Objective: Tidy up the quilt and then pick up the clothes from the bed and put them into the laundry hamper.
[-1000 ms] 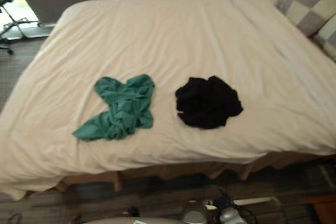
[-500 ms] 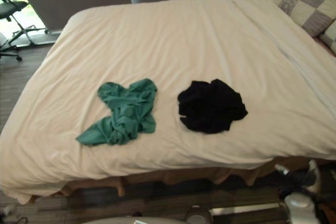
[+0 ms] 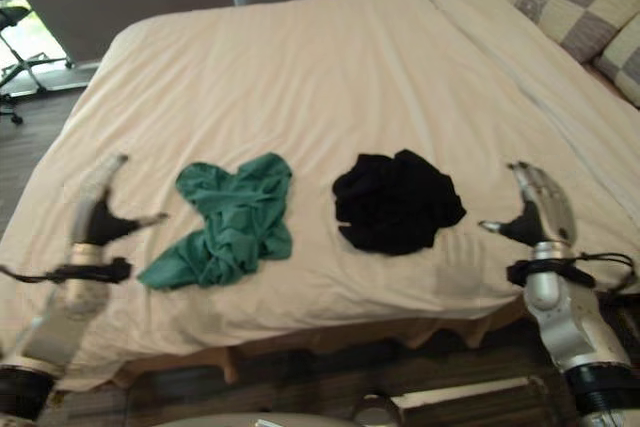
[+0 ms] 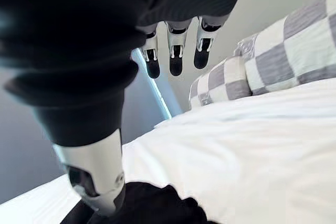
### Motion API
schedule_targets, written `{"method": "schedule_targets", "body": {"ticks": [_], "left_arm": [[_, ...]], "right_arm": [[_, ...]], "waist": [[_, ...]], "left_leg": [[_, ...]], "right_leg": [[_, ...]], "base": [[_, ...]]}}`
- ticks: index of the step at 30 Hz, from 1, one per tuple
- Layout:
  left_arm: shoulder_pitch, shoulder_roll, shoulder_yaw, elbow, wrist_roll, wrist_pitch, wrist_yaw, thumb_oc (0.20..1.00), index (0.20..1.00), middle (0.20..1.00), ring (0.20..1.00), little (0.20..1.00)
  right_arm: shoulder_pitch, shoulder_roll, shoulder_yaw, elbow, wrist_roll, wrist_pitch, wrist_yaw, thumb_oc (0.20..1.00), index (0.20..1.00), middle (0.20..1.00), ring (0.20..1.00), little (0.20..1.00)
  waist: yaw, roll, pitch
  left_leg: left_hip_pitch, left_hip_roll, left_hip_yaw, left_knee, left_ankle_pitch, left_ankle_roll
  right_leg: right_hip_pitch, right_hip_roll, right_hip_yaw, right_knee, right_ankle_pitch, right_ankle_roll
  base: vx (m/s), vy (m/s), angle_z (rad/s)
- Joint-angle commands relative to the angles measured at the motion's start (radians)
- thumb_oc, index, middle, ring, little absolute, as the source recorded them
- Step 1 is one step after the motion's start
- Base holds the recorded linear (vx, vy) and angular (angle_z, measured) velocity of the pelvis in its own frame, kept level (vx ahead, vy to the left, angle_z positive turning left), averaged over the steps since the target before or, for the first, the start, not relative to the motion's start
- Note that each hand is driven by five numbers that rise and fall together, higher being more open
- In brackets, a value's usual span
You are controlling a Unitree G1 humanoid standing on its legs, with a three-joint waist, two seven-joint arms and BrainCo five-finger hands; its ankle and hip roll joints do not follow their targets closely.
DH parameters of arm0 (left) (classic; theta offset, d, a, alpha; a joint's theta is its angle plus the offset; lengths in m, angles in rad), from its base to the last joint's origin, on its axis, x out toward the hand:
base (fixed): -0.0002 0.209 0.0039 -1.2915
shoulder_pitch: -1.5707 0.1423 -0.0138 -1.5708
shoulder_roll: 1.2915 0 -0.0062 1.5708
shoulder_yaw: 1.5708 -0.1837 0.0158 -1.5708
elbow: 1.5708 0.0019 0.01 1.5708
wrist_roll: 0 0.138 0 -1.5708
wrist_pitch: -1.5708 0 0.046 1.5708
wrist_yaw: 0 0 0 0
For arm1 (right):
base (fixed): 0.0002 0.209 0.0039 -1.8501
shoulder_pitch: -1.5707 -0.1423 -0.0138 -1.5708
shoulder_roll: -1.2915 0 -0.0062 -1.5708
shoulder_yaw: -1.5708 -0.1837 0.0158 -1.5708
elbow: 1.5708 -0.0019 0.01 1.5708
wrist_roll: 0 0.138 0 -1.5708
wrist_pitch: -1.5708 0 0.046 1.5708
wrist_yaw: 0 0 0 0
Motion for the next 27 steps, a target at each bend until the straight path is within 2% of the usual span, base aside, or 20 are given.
{"method": "schedule_targets", "body": {"ticks": [1,3,6,7,8,9,13,14,15,17,18,19,20,21,24,25,26,27], "left_arm": [[-0.054,0.017,0.018,0.057,0.171,0.090,-0.013,1.000,1.000,1.000,1.000,1.000],[-0.055,0.006,0.003,0.086,0.217,0.105,-0.013,1.000,1.000,1.000,1.000,1.000],[-0.110,0.004,-0.046,0.208,0.324,0.166,-0.005,1.000,1.000,1.000,1.000,1.000],[-0.155,0.003,-0.080,0.292,0.351,0.192,0.000,0.555,0.555,0.555,0.555,0.555],[-0.197,0.000,-0.109,0.364,0.374,0.211,0.002,0.200,0.200,0.200,0.200,0.200],[-0.258,0.008,-0.165,0.472,0.416,0.231,-0.011,0.200,0.200,0.200,0.200,0.200],[-0.256,0.023,-0.191,0.477,0.409,0.200,-0.018,0.200,0.200,0.200,0.200,0.200],[-0.233,0.026,-0.199,0.450,0.379,0.173,-0.012,0.200,0.200,0.200,0.200,0.200],[-0.231,0.027,-0.196,0.449,0.378,0.173,-0.013,0.200,0.200,0.200,0.200,0.200],[-0.183,0.028,-0.192,0.365,0.314,0.126,-0.005,0.200,0.200,0.200,0.200,0.200],[-0.179,0.029,-0.189,0.361,0.312,0.125,-0.006,0.200,0.200,0.200,0.200,0.200],[-0.149,0.027,-0.175,0.285,0.245,0.085,0.011,0.200,0.200,0.200,0.200,0.200],[-0.147,0.027,-0.172,0.283,0.244,0.086,0.010,0.200,0.200,0.200,0.200,0.200],[-0.115,0.029,-0.157,0.191,0.173,0.042,0.014,0.200,0.200,0.200,0.200,0.200],[-0.085,0.037,-0.138,0.116,0.114,0.006,0.015,0.200,0.200,0.200,0.200,0.200],[-0.072,0.041,-0.126,0.083,0.092,-0.007,0.009,0.200,0.200,0.200,0.200,0.200],[-0.062,0.043,-0.115,0.052,0.062,-0.025,0.008,0.200,0.200,0.200,0.200,0.200],[-0.050,0.045,-0.092,0.013,0.010,-0.048,0.002,0.200,0.200,0.200,0.200,0.200]], "right_arm": [[-0.103,-0.011,0.031,-0.085,-0.056,0.018,0.046,1.000,1.000,1.000,1.000,1.000],[-0.108,-0.019,0.040,-0.100,-0.061,0.016,0.057,1.000,1.000,1.000,1.000,1.000],[-0.146,-0.040,0.066,-0.130,-0.049,0.002,0.062,1.000,1.000,1.000,1.000,1.000],[-0.169,-0.049,0.082,-0.128,-0.043,-0.001,0.058,1.000,1.000,1.000,1.000,1.000],[-0.189,-0.054,0.095,-0.121,-0.039,-0.001,0.054,1.000,1.000,1.000,1.000,1.000],[-0.234,-0.070,0.121,-0.125,-0.032,0.001,0.053,1.000,1.000,1.000,1.000,1.000],[-0.315,-0.087,0.146,-0.125,-0.008,-0.005,0.035,1.000,1.000,1.000,1.000,1.000],[-0.360,-0.091,0.170,-0.102,0.002,-0.004,0.027,1.000,1.000,1.000,1.000,1.000],[-0.367,-0.090,0.176,-0.096,0.003,-0.006,0.025,1.000,1.000,1.000,1.000,1.000],[-0.440,-0.083,0.225,0.000,0.014,0.008,0.015,1.000,1.000,1.000,1.000,1.000],[-0.450,-0.082,0.233,0.008,0.015,0.006,0.012,1.000,1.000,1.000,1.000,1.000],[-0.502,-0.064,0.274,0.080,0.026,0.018,0.008,1.000,1.000,1.000,1.000,1.000],[-0.508,-0.063,0.279,0.083,0.026,0.017,0.006,1.000,1.000,1.000,1.000,1.000],[-0.541,-0.033,0.317,0.155,0.041,0.027,0.010,1.000,1.000,1.000,1.000,1.000],[-0.573,0.008,0.361,0.241,0.061,0.036,0.016,1.000,1.000,1.000,1.000,1.000],[-0.585,0.024,0.379,0.281,0.069,0.038,0.022,0.937,0.937,0.937,0.937,0.937],[-0.592,0.055,0.405,0.337,0.085,0.039,0.033,0.473,0.473,0.473,0.473,0.473],[-0.595,0.100,0.424,0.430,0.125,0.044,0.064,0.200,0.200,0.200,0.200,0.200]], "waist": [[0.015,-0.093,0.029],[0.016,-0.094,0.035],[0.013,-0.105,0.077],[0.011,-0.108,0.097],[0.009,-0.111,0.115],[0.006,-0.115,0.148],[0.015,-0.118,0.189],[0.035,-0.117,0.213],[0.032,-0.117,0.212],[0.061,-0.109,0.228],[0.058,-0.109,0.228],[0.075,-0.098,0.236],[0.072,-0.099,0.236],[0.090,-0.086,0.245],[0.105,-0.073,0.252],[0.108,-0.071,0.252],[0.115,-0.066,0.254],[0.127,-0.053,0.254]], "left_leg": [[0.016,0.065,0.005,-0.028,0.001,-0.087],[0.009,0.067,0.010,-0.025,0.002,-0.087],[-0.038,0.075,0.010,-0.009,0.010,-0.089],[-0.063,0.078,0.008,0.001,0.015,-0.089],[-0.087,0.081,0.005,0.011,0.018,-0.090],[-0.125,0.087,0.000,0.024,0.025,-0.091],[-0.197,0.094,-0.005,0.051,0.039,-0.094],[-0.227,0.101,-0.013,0.060,0.052,-0.102],[-0.231,0.102,-0.013,0.062,0.052,-0.102],[-0.259,0.105,-0.028,0.067,0.066,-0.110],[-0.260,0.106,-0.029,0.067,0.067,-0.110],[-0.260,0.106,-0.036,0.063,0.069,-0.114],[-0.264,0.104,-0.037,0.062,0.075,-0.113],[-0.259,0.102,-0.043,0.055,0.077,-0.117],[-0.257,0.096,-0.051,0.045,0.083,-0.119],[-0.260,0.093,-0.053,0.041,0.090,-0.118],[-0.256,0.092,-0.057,0.036,0.091,-0.120],[-0.246,0.090,-0.062,0.030,0.087,-0.122]], "right_leg": [[0.022,-0.126,0.017,-0.102,0.079,0.093],[0.012,-0.126,0.020,-0.098,0.078,0.093],[-0.039,-0.127,0.031,-0.075,0.079,0.092],[-0.065,-0.128,0.034,-0.063,0.079,0.091],[-0.088,-0.129,0.035,-0.051,0.078,0.089],[-0.130,-0.134,0.035,-0.034,0.081,0.089],[-0.208,-0.144,0.043,0.006,0.085,0.086],[-0.232,-0.151,0.039,0.020,0.085,0.083],[-0.236,-0.151,0.039,0.023,0.084,0.083],[-0.254,-0.159,0.032,0.040,0.081,0.076],[-0.255,-0.158,0.031,0.041,0.081,0.076],[-0.255,-0.160,0.024,0.054,0.070,0.074],[-0.257,-0.161,0.024,0.051,0.077,0.073],[-0.254,-0.163,0.019,0.060,0.067,0.072],[-0.251,-0.164,0.015,0.064,0.064,0.070],[-0.252,-0.164,0.012,0.058,0.071,0.067],[-0.248,-0.165,0.007,0.059,0.068,0.066],[-0.239,-0.164,0.002,0.062,0.059,0.065]], "base": [[0.00,-0.025,-0.10],[-0.03,-0.019,-0.17],[-0.15,-0.022,-0.17],[-0.22,-0.022,-0.05],[-0.30,-0.022,0.02],[-0.22,-0.015,0.05],[-0.17,-0.012,0.08],[-0.13,-0.032,-0.01],[-0.12,-0.057,-0.01],[-0.05,-0.050,0.10],[0.01,-0.049,0.11],[0.00,-0.033,0.09],[0.00,-0.058,0.14],[-0.01,-0.033,0.15],[-0.01,-0.026,0.17],[0.01,-0.050,0.19],[0.01,-0.056,0.10],[0.03,-0.056,0.09]]}}
